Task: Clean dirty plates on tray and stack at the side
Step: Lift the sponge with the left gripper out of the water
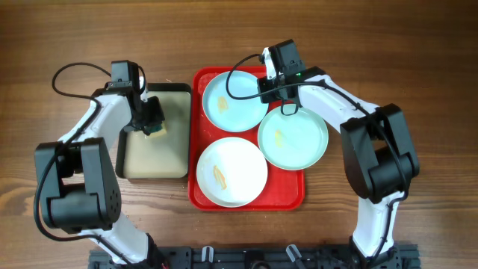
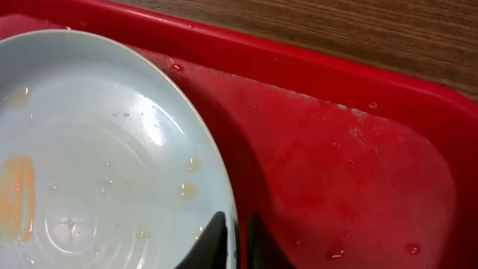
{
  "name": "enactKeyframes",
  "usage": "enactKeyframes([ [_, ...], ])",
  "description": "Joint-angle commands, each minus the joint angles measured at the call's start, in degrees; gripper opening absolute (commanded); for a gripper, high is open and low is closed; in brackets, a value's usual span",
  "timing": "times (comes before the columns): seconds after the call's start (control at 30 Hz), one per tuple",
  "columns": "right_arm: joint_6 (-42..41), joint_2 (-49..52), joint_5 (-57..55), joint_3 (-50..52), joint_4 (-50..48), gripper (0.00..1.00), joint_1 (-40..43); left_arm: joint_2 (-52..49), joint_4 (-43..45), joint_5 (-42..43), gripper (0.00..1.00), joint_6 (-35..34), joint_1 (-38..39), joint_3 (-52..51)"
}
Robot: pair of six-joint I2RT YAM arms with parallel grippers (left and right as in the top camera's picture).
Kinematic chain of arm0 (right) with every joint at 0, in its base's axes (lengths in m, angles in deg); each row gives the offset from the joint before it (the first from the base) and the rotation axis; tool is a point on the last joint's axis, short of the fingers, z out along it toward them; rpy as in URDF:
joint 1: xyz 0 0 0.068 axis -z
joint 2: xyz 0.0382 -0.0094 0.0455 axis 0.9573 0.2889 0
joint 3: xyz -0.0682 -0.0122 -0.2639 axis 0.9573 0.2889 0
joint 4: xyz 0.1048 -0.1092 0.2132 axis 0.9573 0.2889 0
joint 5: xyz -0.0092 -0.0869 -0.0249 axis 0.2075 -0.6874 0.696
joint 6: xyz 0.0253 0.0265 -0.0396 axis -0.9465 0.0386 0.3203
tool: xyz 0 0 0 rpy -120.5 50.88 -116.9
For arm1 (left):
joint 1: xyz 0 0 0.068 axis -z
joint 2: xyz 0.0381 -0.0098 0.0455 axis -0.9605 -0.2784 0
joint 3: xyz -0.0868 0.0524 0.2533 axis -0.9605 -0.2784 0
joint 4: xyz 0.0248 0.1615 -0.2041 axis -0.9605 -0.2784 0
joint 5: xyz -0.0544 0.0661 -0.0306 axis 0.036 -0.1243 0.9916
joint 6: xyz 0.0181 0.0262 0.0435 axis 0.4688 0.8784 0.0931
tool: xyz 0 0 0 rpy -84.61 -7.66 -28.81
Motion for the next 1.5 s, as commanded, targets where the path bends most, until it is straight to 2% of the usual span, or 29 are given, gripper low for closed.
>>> enactKeyframes([
  [0.0, -0.02, -0.94, -0.42, 0.61, -0.13, 0.15, -0.15, -0.63, 0.74, -0.04, 0.23, 1.79, 0.33, -0.26],
  [0.03, 0.00, -0.94, -0.42, 0.70, -0.17, 0.17, -0.15, -0.63, 0.66, 1.01, 0.26, 2.80, 0.37, -0.26],
  [0.17, 0.00, -0.94, -0.44, 1.57, -1.18, 0.17, -0.15, -0.63, 0.76, 1.01, 0.25, 2.84, 0.44, -0.35],
  [0.23, 0.00, -0.94, -0.44, 1.84, -1.55, 0.04, -0.13, -0.63, 0.79, 1.03, 0.22, 2.84, 0.44, -0.35],
  [0.3, -0.02, -0.94, -0.42, 1.84, -1.44, 0.04, -0.20, -0.63, 0.76, 1.03, 0.20, 2.86, 0.44, -0.35],
  [0.33, -0.02, -0.94, -0.42, 1.84, -1.42, 0.10, -0.20, -0.63, 0.79, 1.03, 0.20, 2.84, 0.44, -0.35],
  [0.37, -0.02, -0.94, -0.42, 1.84, -1.44, 0.21, -0.20, -0.63, 0.81, 1.03, 0.20, 2.84, 0.44, -0.35],
  [0.4, -0.02, -0.92, -0.44, 1.90, -1.49, 0.26, -0.20, -0.63, 0.79, 1.03, 0.20, 2.86, 0.44, -0.35],
  [0.43, -0.02, -0.81, -0.44, 1.95, -1.57, 0.27, -0.20, -0.63, 0.79, 1.03, 0.20, 2.86, 0.44, -0.35],
  [0.47, -0.04, -0.59, -0.42, 1.95, -1.60, 0.25, -0.20, -0.63, 0.81, 1.03, 0.20, 2.86, 0.44, -0.35],
  [0.53, -0.22, -0.28, -0.42, 1.95, -1.62, 0.07, -0.20, -0.63, 0.83, 1.03, 0.20, 2.84, 0.44, -0.35],
  [0.57, -0.28, -0.28, -0.37, 1.92, -1.62, 0.05, -0.20, -0.63, 0.79, 1.01, 0.17, 2.86, 0.44, -0.35],
  [0.67, -0.42, -0.48, -0.37, 1.77, -1.55, 0.04, -0.20, 1.68, 1.22, 0.96, 0.05, 3.04, 0.42, -0.28],
  [0.87, -0.26, -0.74, -0.39, 1.77, -0.98, 0.04, -0.13, 16.52, 1.33, 0.13, 0.04, 3.08, 0.44, -0.28],
  [0.97, 0.11, -0.74, -0.39, 1.77, -1.01, 0.04, -0.13, 23.89, -0.15, -4.02, 0.04, 3.06, 0.96, -0.28],
  [1.07, -0.07, -0.74, -0.39, 1.77, -1.01, 0.04, -0.13, 29.49, -0.63, -11.85, 0.04, 2.99, 4.81, -0.28],
  [1.23, -1.55, -0.74, -0.42, 1.77, -1.20, 0.04, -0.13, 31.89, 0.39, -31.28, 0.04, 2.36, 13.38, -0.31],
  [1.47, -1.55, -0.74, -0.42, 1.77, -1.25, 0.04, -0.13, 31.82, 2.03, -32.50, 0.04, -3.91, 13.53, -0.31],
])
